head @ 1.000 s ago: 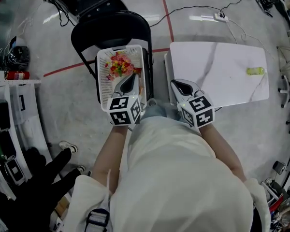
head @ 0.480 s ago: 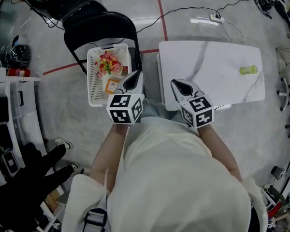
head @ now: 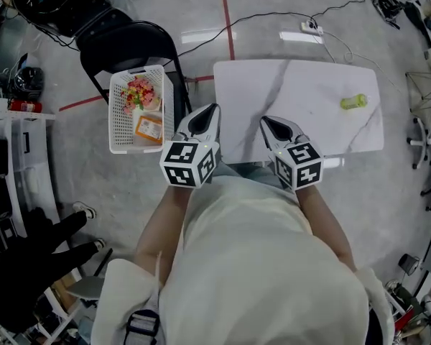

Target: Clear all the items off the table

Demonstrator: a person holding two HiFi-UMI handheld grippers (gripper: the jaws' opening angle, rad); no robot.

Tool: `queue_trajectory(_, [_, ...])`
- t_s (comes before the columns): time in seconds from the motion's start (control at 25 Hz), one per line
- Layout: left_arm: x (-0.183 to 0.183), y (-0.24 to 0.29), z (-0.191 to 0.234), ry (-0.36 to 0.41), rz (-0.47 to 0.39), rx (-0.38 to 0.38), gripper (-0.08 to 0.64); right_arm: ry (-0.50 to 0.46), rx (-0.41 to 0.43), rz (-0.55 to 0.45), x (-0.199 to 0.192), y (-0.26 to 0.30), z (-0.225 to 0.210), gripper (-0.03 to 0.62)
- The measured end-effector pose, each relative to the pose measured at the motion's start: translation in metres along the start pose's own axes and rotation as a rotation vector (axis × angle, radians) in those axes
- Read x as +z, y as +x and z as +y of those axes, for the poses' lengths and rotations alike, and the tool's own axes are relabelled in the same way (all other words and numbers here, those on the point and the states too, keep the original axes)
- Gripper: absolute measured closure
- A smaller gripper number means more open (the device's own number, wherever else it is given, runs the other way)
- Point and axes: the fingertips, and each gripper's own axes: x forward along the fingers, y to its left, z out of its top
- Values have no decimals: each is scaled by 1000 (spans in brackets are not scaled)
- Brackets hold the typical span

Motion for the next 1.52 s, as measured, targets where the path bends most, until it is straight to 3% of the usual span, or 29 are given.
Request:
queue_trajectory(0.52, [-27,37,-88,6,58,-5,551,76,-10,13,-43,-56,-61,593])
queue_trajectory(0.72, [-29,34,-94,33,79,-16,551,89,-40,11,-45,-63,-63,594])
queue_trajectory(1.32, [-29,40,-85,134,168,-176,551,155,-203,-10,-31,-54,-54,593])
queue_trajectory(1.52, [-23,47,-80,132,170,-183,551,164,-223,-7,-28,-52,-59,594])
